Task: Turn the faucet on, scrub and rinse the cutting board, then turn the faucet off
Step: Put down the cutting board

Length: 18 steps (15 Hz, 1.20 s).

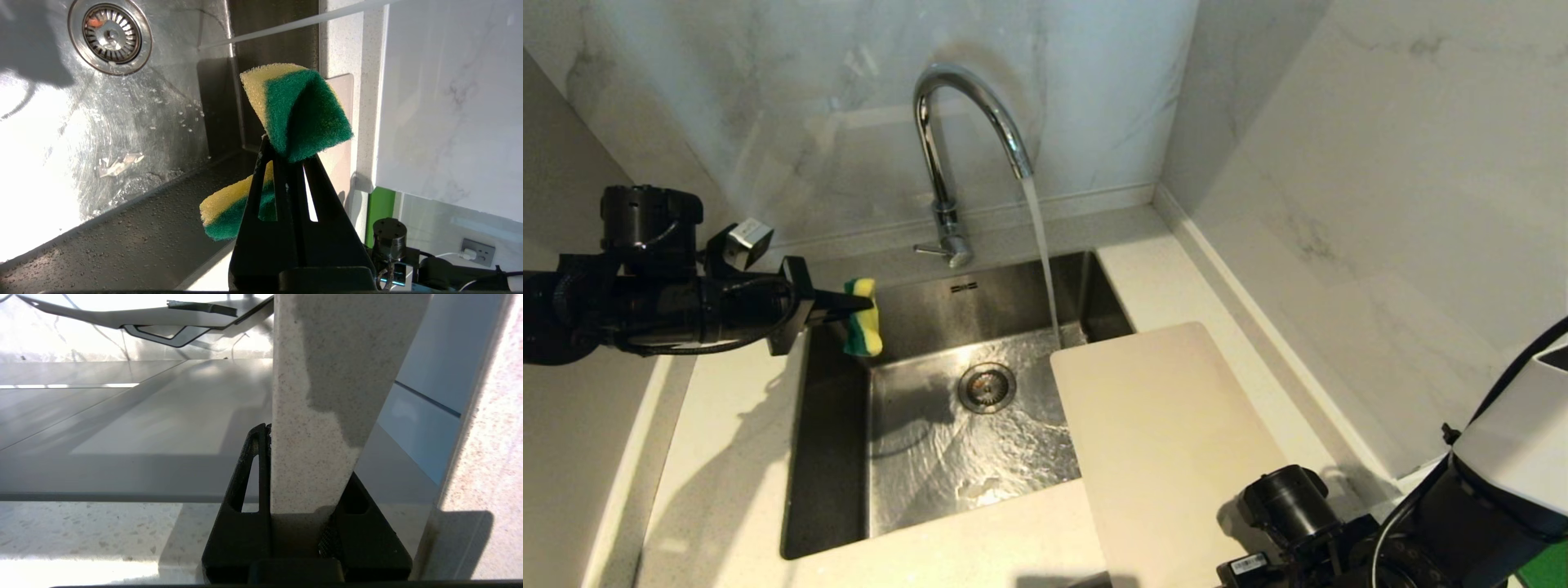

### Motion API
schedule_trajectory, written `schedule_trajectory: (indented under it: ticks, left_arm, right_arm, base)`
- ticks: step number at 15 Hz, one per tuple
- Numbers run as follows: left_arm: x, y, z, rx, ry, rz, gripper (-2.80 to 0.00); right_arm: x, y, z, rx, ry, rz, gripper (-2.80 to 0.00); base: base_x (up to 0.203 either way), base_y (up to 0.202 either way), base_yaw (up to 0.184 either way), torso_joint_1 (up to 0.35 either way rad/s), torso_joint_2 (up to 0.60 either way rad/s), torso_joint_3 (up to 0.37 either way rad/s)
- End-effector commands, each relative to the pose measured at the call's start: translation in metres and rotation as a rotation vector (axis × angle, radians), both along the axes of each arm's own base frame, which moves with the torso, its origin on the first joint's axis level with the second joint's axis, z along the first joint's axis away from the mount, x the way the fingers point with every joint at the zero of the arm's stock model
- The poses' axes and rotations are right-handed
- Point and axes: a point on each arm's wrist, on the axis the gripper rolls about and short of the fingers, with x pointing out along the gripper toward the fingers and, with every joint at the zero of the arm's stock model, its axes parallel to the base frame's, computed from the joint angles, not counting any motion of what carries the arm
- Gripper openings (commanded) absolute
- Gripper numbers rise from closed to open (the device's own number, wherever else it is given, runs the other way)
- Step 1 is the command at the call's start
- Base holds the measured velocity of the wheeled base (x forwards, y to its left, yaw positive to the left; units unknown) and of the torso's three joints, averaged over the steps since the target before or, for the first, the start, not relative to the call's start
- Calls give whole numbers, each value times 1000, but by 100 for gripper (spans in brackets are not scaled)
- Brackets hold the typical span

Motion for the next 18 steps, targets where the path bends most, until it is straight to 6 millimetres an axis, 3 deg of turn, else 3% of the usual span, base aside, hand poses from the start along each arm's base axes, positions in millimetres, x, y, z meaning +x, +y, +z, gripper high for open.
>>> schedule_trajectory:
  ticks: [1, 9, 10, 18]
  left_arm:
    - [2, 0, -2, -4, 4, -2, -280]
    - [3, -1, -4, -4, 4, -2, -280]
    - [3, -1, -4, -4, 4, -2, -280]
    - [0, -1, 0, -6, -6, -5, -280]
  right_arm:
    - [1, 1, -5, -7, 16, 9, -280]
    - [2, 3, -9, -17, 27, 19, -280]
    - [3, 5, -8, -12, 18, 27, 0]
    - [-6, 8, 9, 9, -37, 50, 0]
  base:
    - [0, 0, 0, 0, 0, 0]
    - [0, 0, 0, 0, 0, 0]
    - [0, 0, 0, 0, 0, 0]
    - [0, 0, 0, 0, 0, 0]
